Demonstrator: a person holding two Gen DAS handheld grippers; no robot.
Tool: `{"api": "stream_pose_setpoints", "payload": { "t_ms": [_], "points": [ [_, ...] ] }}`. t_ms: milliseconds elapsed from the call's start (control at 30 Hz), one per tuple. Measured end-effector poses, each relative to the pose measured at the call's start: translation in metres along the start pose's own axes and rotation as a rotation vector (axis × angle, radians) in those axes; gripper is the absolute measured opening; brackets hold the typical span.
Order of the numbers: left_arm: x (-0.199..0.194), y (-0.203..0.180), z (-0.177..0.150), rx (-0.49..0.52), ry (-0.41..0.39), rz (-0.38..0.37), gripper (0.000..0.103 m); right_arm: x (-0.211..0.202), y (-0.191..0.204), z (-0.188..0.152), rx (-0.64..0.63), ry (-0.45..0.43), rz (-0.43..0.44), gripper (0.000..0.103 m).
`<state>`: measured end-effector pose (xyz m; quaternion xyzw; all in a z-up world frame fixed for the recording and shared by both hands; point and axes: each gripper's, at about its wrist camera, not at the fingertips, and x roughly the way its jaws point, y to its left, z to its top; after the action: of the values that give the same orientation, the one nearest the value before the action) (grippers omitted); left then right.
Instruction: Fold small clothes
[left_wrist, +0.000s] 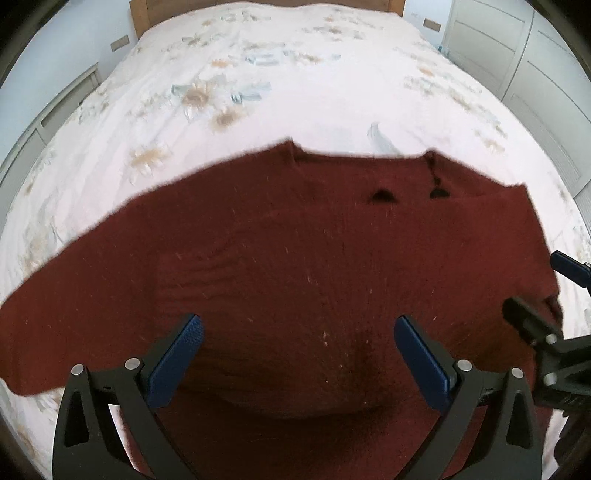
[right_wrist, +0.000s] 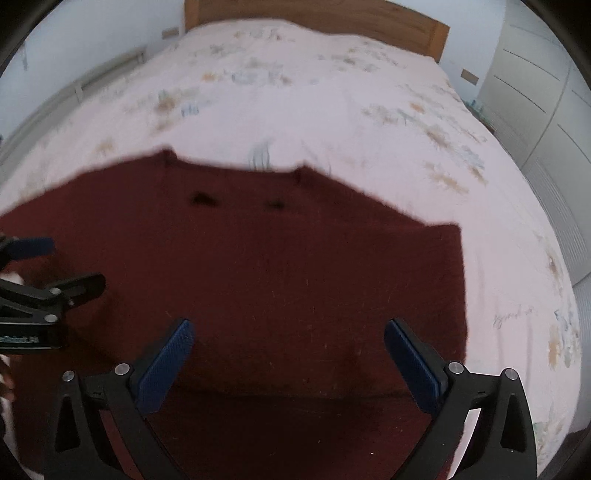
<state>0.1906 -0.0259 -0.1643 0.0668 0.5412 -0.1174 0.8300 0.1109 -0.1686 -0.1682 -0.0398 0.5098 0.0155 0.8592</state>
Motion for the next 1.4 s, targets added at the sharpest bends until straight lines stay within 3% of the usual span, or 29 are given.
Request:
{"api": "stream_pose_setpoints", "payload": {
  "t_ms": [167,333,400,667,900,1067,1200,1400],
  "points": [
    [0.032,0.003,-0.015,0.034,0.047,0.061,0.102,0.023,-0.027,-0.025,0.047,0.036,-0.019,0.103],
    [0.032,0.019,-0.021,0.026,0.037,0.052,0.102,0.024,-0.067,-0.033,0.127,0.028,-0.03,0.103],
    [0.034,0.025,-0.024,0.013,0.029,0.028,0.102,0.027,-0.076,-0.035,0.153,0.027,0.008,0.103],
    [0.036,0.024,-0.035,0.001,-0.024,0.069,0.102,0.033,-0.071,-0.048,0.182,-0.022,0.001,0.103],
    [0.03,0.023,-0.042,-0.02,-0.028,0.055,0.102,0.022,-0.061,-0.046,0.167,-0.011,-0.012,0.103],
    [0.003,0.029,-0.042,-0.048,-0.069,0.029,0.102,-0.012,-0.059,-0.045,0.141,-0.017,-0.009,0.103],
    [-0.034,0.06,-0.049,-0.143,-0.125,-0.012,0.102,-0.045,-0.051,-0.044,0.098,-0.056,-0.058,0.103],
    [-0.096,0.125,-0.061,-0.291,-0.199,0.073,0.102,-0.085,-0.047,-0.046,0.11,-0.101,-0.101,0.103]
  ]
}}
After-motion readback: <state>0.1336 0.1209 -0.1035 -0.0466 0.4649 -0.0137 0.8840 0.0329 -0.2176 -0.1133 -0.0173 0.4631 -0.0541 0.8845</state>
